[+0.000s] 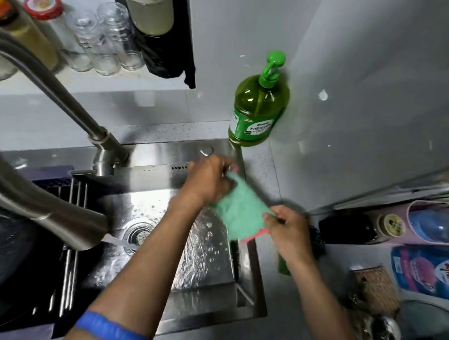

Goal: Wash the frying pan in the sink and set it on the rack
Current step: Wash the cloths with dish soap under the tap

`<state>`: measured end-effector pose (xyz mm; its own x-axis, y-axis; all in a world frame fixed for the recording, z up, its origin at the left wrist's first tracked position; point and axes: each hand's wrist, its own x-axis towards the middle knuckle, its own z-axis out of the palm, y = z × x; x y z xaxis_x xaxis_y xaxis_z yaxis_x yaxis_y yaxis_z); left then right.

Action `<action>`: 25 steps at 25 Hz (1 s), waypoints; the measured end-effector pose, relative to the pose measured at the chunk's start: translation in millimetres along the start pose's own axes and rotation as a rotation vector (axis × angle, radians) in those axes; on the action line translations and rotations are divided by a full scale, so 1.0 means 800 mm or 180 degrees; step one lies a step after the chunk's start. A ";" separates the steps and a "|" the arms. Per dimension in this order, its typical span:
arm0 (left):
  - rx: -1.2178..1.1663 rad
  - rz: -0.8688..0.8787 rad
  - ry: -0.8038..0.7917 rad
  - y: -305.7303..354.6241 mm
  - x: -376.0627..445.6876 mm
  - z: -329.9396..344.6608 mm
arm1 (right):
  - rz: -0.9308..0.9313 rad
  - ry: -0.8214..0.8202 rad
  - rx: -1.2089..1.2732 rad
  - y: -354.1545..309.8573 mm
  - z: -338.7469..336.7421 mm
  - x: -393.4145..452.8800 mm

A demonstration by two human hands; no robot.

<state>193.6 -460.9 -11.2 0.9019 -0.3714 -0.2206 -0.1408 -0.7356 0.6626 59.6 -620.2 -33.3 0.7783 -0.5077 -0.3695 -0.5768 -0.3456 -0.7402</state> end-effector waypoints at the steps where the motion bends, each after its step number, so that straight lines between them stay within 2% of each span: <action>1: 0.0064 0.0078 0.0131 0.014 0.026 0.004 | -0.0105 0.0353 -0.0538 -0.001 -0.001 0.011; 3: -0.0033 -0.0065 0.0327 0.021 0.049 0.026 | -0.0387 0.0889 -0.1784 0.004 0.010 0.012; 5: -0.0574 -0.0323 0.0603 0.004 0.029 0.055 | -0.1164 0.0592 -0.1944 0.013 0.036 0.010; 7: -0.0883 -0.0517 0.0579 -0.026 -0.025 0.084 | -0.1546 0.0011 -0.1959 0.021 0.060 0.034; 11: -0.0985 -0.0653 0.0081 -0.088 -0.110 0.120 | -0.0869 -0.0605 -0.2368 0.017 0.086 0.143; 13: -0.0923 -0.0724 0.0086 -0.111 -0.124 0.127 | -0.0894 -0.0679 -0.2326 0.001 0.097 0.175; 15: -0.0841 -0.0749 0.0064 -0.115 -0.129 0.131 | -0.1149 -0.0444 -0.1971 -0.008 0.089 0.163; 17: -0.0825 -0.0688 -0.0025 -0.107 -0.129 0.133 | -0.1576 0.0259 -0.1689 0.013 0.065 0.099; 18: -0.0842 -0.0655 -0.0043 -0.102 -0.129 0.134 | -0.1555 0.0638 -0.1739 0.038 0.052 0.054; 20: -0.0829 -0.0514 -0.0103 -0.092 -0.132 0.139 | -0.0960 0.1024 -0.2067 0.091 0.031 -0.036; 22: -0.0798 -0.0360 -0.0198 -0.086 -0.140 0.145 | -0.0182 0.0931 -0.2253 0.129 0.025 -0.080; 23: -0.0840 -0.0317 -0.0246 -0.084 -0.145 0.146 | 0.0017 0.0842 -0.2208 0.137 0.024 -0.083; 25: -0.0940 -0.0370 -0.0316 -0.086 -0.151 0.147 | -0.0165 0.0890 -0.1911 0.135 0.024 -0.072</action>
<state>46.1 -432.2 -114.0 0.8587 -0.3587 -0.3661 0.0984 -0.5857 0.8045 -42.4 -613.3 -102.7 0.7617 -0.6362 -0.1223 -0.6413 -0.7137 -0.2816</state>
